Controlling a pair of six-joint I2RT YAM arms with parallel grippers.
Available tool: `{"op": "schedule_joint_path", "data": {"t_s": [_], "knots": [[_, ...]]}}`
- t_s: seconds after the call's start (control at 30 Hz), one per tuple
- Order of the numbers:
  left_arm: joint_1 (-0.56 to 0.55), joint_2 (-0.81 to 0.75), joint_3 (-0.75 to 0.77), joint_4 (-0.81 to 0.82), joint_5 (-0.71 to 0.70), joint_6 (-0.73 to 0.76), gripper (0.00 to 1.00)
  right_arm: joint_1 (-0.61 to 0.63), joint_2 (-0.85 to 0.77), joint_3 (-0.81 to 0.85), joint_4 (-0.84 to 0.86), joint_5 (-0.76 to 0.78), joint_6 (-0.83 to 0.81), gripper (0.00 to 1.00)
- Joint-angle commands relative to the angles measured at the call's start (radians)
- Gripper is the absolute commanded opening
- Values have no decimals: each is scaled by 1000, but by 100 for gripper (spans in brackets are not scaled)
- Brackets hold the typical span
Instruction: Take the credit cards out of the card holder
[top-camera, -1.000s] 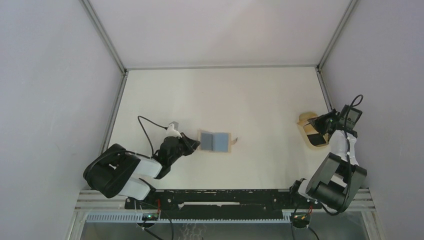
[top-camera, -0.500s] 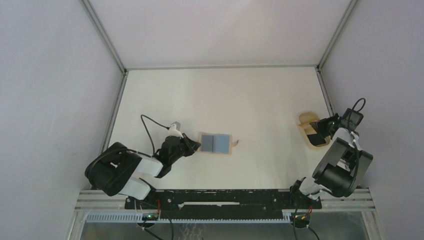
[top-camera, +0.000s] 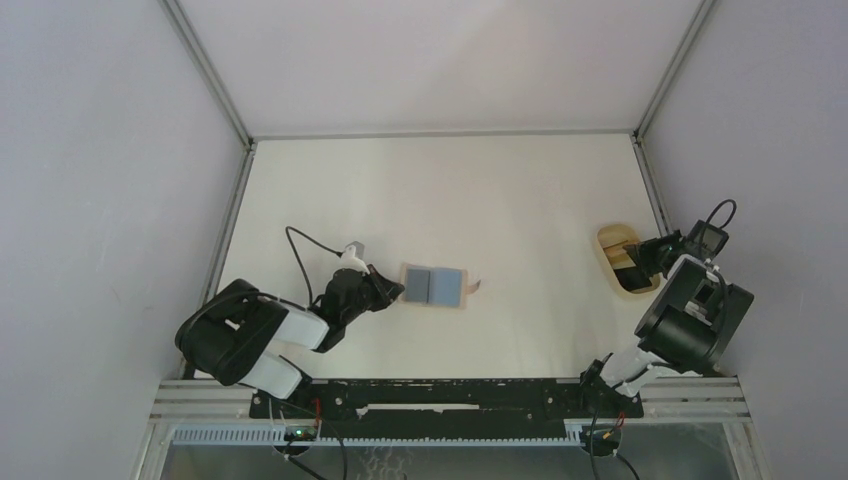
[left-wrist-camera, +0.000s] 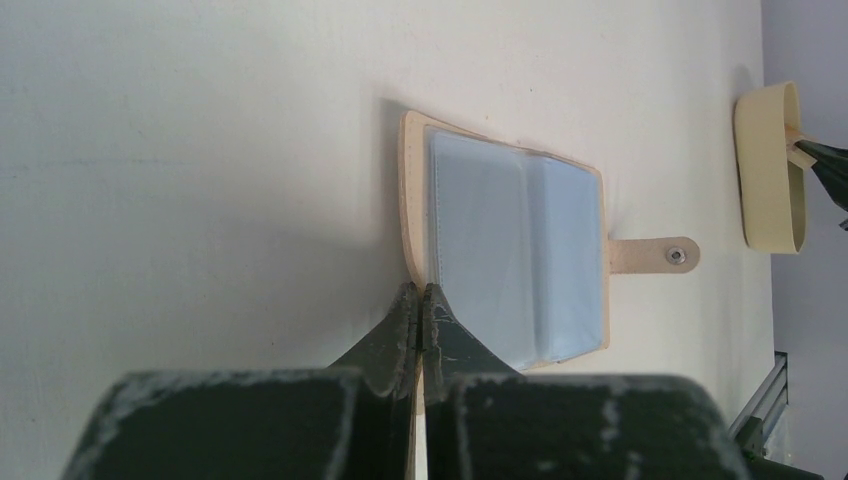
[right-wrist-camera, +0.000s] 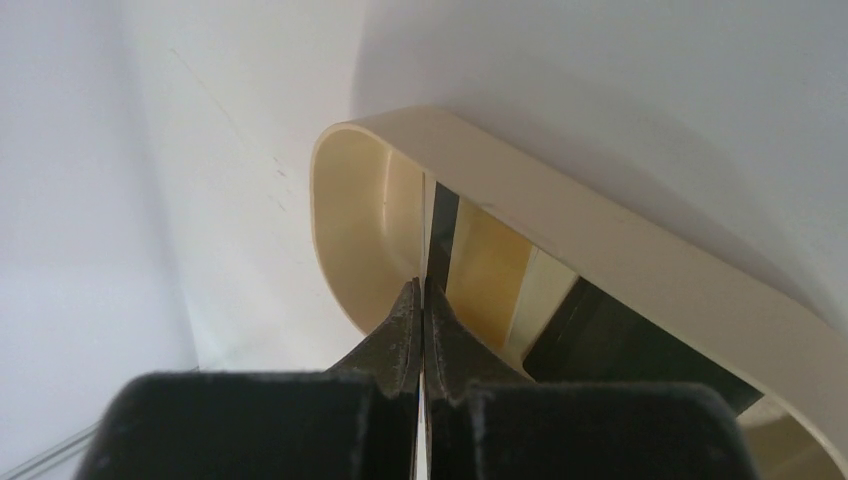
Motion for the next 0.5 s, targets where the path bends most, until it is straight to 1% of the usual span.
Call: {"op": "schedule_joint_path", "data": {"t_s": [0.0, 0.23, 0.47], "knots": [[2, 10, 35, 2, 19, 18, 0, 1, 18, 20, 66, -18, 20, 0], [5, 13, 33, -2, 19, 17, 0, 40, 35, 38, 60, 21, 8, 0], [8, -3, 30, -18, 23, 21, 0, 84, 50, 55, 44, 66, 6, 7]]}}
